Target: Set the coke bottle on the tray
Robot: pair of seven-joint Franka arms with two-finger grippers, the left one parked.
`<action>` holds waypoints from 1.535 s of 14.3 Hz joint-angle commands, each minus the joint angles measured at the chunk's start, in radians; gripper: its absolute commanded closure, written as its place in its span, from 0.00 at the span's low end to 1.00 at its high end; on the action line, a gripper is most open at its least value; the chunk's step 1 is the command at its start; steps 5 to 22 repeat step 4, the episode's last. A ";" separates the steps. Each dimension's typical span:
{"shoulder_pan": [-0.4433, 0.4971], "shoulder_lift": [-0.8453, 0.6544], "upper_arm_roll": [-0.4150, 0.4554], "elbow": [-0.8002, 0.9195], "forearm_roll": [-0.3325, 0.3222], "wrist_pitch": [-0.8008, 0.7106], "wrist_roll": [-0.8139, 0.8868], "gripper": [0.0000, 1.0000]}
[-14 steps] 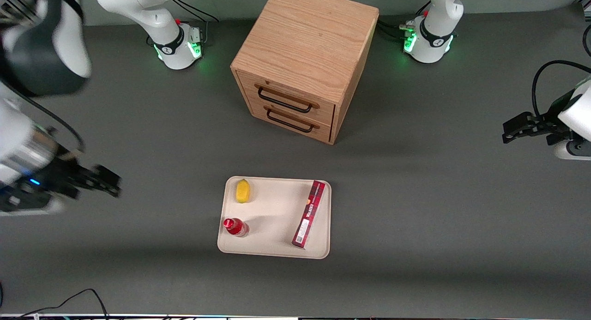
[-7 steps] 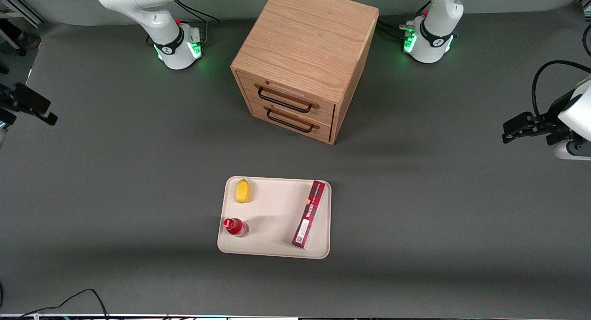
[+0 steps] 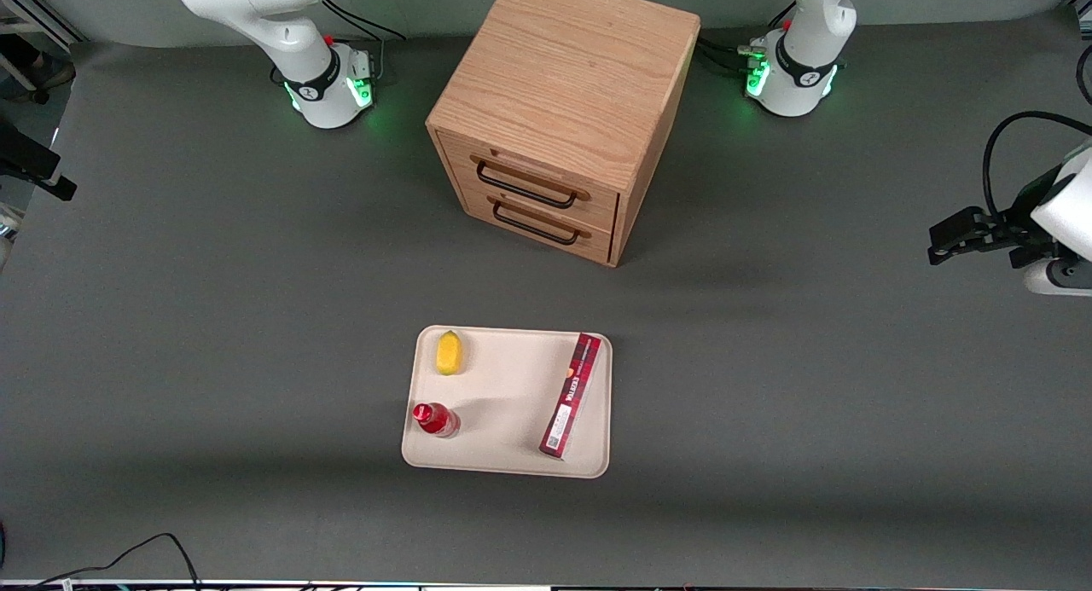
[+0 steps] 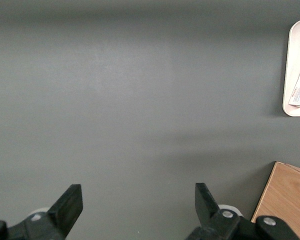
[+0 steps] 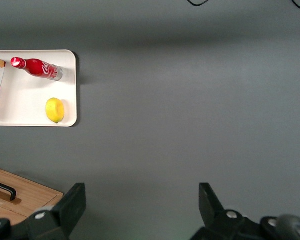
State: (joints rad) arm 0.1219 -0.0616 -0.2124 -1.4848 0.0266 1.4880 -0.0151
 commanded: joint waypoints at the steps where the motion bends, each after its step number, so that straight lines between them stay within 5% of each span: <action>1: 0.010 -0.003 0.008 -0.006 -0.007 -0.009 0.004 0.00; 22: 0.010 0.009 0.008 -0.002 -0.007 -0.009 0.012 0.00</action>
